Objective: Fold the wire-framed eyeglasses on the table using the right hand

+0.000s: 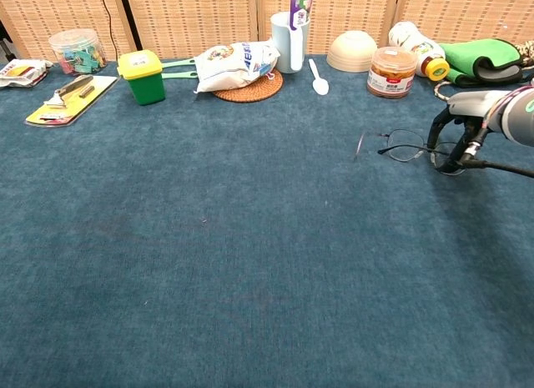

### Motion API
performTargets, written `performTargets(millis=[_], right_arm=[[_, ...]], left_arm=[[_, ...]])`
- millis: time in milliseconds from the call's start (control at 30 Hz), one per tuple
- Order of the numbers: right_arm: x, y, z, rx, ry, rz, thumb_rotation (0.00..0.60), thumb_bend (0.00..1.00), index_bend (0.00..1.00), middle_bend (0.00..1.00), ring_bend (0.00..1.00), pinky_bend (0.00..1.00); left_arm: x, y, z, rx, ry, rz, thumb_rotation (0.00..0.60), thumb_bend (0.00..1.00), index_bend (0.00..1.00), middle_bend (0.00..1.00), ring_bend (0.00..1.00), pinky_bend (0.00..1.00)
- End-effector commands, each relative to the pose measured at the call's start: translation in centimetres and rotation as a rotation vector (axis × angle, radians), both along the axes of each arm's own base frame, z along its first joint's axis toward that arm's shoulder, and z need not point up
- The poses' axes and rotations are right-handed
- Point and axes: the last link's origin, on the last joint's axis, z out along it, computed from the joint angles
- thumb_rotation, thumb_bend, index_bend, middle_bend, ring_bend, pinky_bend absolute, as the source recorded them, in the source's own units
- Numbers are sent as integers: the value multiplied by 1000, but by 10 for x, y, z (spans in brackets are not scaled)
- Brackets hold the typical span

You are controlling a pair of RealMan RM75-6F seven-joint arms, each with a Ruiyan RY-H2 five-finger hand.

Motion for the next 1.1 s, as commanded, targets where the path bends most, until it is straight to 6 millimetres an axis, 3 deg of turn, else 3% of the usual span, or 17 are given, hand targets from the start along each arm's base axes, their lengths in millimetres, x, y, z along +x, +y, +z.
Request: performTargets(millis=[33,300,533,1100], right_arm=[[-2,8,4,18,-9,1,600,361,229,30,0,0],[1,22,22,-4,-55,43,600,362,215,17,0,0],[15,28,41,-56,-101,130,600,362,202,15,0,0],[54,15,71,-90,-192,285,600,361,68,0,0,0]], left_arm=[[1,0,0,-2,1,-4,484,190,156,38,18,0],[6,0,-1,-3,0,-18,486,190,156,38,18,0],[9,0,-2,-7,-4,-23,484,191,156,38,18,0],[5,-4,-3,-12,-14,-8,485,190,153,38,18,0]])
